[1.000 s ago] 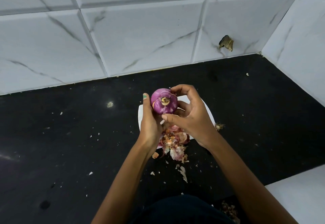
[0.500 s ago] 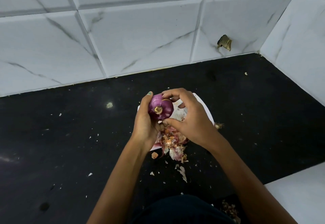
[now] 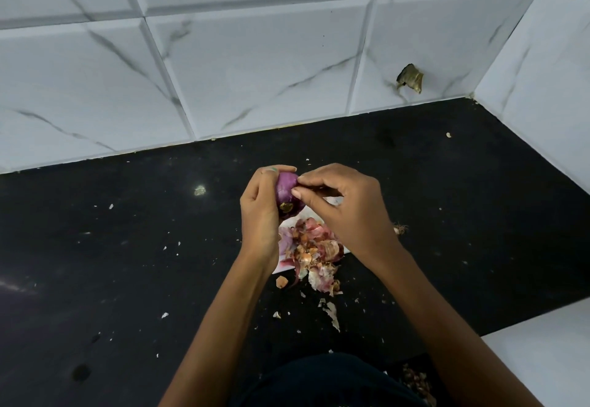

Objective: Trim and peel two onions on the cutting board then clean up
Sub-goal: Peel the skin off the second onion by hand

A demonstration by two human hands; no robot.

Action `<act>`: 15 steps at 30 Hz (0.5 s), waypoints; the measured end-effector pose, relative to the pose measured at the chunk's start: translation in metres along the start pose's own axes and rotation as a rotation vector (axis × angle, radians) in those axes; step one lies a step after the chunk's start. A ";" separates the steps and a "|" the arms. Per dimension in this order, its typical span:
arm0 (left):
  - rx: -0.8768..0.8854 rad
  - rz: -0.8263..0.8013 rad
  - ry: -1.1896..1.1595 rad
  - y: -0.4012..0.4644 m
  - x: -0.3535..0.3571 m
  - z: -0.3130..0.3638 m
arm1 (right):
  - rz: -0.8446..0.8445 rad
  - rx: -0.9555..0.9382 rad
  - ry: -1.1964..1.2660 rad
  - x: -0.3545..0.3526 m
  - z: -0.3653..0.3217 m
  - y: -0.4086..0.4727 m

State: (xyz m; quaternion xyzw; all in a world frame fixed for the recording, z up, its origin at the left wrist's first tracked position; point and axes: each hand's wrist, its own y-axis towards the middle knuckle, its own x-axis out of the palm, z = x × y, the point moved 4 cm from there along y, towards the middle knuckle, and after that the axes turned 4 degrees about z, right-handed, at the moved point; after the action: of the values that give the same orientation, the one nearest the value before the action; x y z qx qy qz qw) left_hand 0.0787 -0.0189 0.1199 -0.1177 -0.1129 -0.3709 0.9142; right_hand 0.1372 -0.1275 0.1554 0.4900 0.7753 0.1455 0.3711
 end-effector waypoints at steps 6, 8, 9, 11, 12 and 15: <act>0.084 0.055 0.074 0.001 -0.001 0.001 | 0.005 -0.030 -0.079 0.002 -0.004 -0.002; 0.106 0.068 0.108 0.001 -0.001 0.001 | -0.002 -0.026 -0.083 0.001 -0.005 -0.001; 0.112 0.075 0.116 0.000 0.000 0.000 | -0.007 -0.025 -0.087 0.001 -0.005 0.000; 0.110 0.078 0.105 -0.001 0.002 0.002 | 0.000 -0.030 -0.114 0.002 -0.005 -0.001; 0.104 0.081 0.092 -0.002 0.004 0.002 | 0.019 -0.044 -0.143 0.003 -0.005 -0.003; 0.089 0.086 0.075 -0.002 0.005 0.002 | 0.096 -0.115 -0.260 0.009 -0.005 -0.007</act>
State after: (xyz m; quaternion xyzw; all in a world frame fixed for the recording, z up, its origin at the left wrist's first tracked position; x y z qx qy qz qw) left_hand 0.0808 -0.0232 0.1240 -0.0678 -0.0896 -0.3301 0.9372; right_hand 0.1269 -0.1224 0.1510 0.5192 0.6868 0.1423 0.4883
